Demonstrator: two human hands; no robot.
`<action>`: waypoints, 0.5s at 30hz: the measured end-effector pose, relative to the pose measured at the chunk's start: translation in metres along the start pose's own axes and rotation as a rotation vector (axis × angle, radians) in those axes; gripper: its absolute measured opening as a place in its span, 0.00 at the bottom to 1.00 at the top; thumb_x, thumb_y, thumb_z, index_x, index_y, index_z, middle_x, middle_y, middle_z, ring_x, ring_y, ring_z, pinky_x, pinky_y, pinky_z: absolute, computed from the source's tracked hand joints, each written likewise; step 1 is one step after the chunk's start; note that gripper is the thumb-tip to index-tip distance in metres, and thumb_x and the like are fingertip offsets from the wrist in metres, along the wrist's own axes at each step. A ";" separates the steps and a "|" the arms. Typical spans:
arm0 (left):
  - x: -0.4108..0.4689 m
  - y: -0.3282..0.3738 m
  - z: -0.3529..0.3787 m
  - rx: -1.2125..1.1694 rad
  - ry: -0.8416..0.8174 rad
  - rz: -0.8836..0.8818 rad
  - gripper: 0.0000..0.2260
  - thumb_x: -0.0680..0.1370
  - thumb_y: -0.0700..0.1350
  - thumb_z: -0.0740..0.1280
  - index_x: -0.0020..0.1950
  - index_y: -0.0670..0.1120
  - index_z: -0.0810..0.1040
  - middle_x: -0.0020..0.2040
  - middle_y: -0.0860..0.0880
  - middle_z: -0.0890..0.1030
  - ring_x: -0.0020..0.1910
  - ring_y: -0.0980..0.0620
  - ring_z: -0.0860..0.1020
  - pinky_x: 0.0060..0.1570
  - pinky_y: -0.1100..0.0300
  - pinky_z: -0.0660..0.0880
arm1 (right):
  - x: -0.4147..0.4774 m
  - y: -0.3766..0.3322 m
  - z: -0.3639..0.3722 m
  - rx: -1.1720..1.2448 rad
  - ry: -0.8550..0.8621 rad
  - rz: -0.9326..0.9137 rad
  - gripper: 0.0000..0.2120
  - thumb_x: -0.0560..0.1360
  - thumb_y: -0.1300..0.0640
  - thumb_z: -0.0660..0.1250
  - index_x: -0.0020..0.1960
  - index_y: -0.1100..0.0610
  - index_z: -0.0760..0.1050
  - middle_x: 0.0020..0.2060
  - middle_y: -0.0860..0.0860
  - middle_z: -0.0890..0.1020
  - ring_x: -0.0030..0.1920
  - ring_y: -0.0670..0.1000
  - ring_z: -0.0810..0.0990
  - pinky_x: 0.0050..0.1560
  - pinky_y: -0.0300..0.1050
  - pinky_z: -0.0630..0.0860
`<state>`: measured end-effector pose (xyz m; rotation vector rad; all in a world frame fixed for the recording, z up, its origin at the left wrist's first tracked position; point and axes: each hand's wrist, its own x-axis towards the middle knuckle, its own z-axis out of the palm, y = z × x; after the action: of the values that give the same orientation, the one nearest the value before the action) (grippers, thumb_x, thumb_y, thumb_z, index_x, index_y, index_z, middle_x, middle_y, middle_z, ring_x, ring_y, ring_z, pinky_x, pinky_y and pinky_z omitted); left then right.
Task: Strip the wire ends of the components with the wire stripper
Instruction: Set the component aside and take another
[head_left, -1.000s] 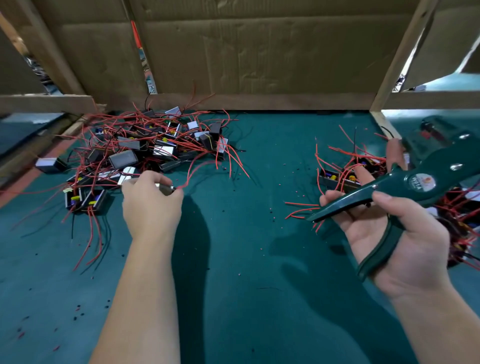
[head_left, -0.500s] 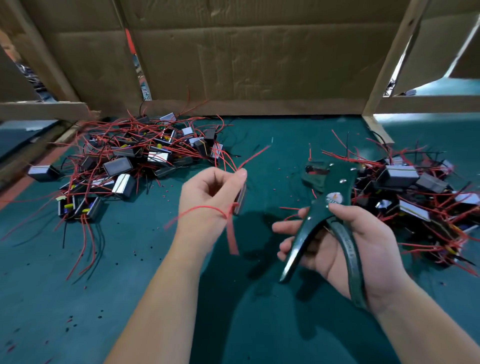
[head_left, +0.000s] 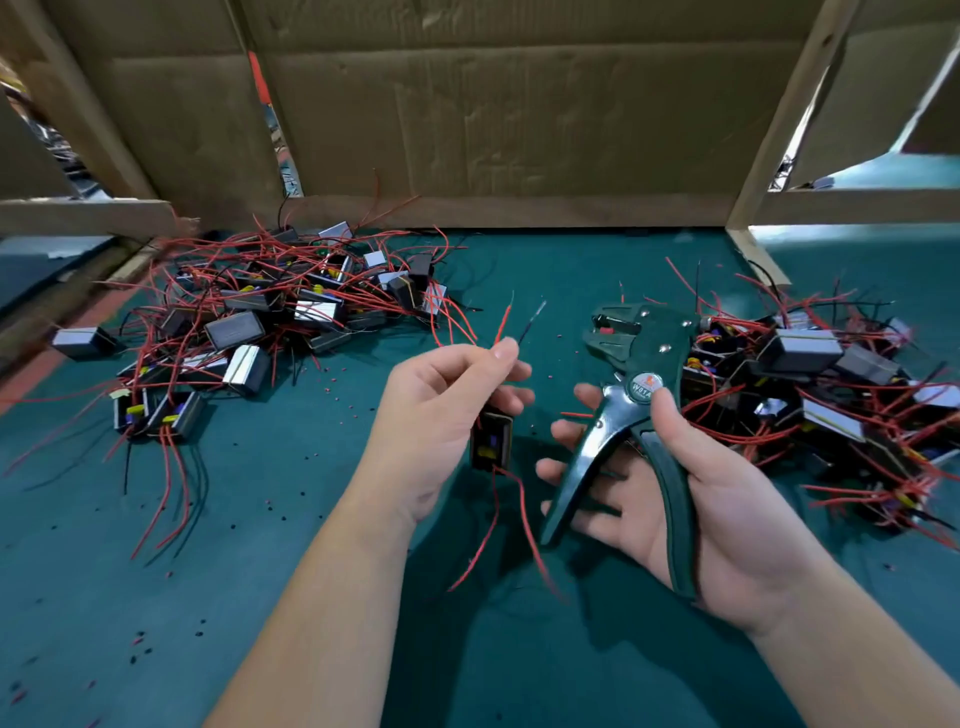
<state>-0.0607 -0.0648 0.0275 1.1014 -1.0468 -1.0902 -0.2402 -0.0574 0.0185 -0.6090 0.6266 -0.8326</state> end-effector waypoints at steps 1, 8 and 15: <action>0.000 0.001 0.000 0.009 -0.006 0.017 0.10 0.69 0.54 0.69 0.33 0.50 0.82 0.30 0.53 0.81 0.33 0.55 0.80 0.35 0.68 0.74 | -0.001 0.001 0.000 -0.003 -0.018 -0.004 0.25 0.73 0.41 0.60 0.62 0.55 0.78 0.52 0.58 0.83 0.53 0.63 0.82 0.49 0.60 0.80; -0.002 0.002 -0.001 0.033 -0.021 0.085 0.07 0.73 0.48 0.68 0.37 0.52 0.84 0.35 0.53 0.82 0.28 0.60 0.73 0.33 0.70 0.71 | -0.005 0.002 0.005 -0.035 -0.157 0.034 0.26 0.72 0.39 0.61 0.62 0.54 0.77 0.46 0.58 0.80 0.50 0.67 0.81 0.48 0.65 0.77; 0.000 -0.001 -0.005 0.297 0.011 0.233 0.06 0.77 0.42 0.68 0.43 0.52 0.81 0.38 0.57 0.82 0.37 0.63 0.75 0.41 0.70 0.70 | -0.008 0.002 0.002 -0.087 -0.260 0.143 0.33 0.68 0.37 0.69 0.62 0.61 0.76 0.44 0.66 0.79 0.40 0.66 0.81 0.44 0.62 0.78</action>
<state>-0.0555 -0.0640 0.0257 1.1815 -1.3215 -0.7577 -0.2417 -0.0491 0.0204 -0.7296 0.4640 -0.5830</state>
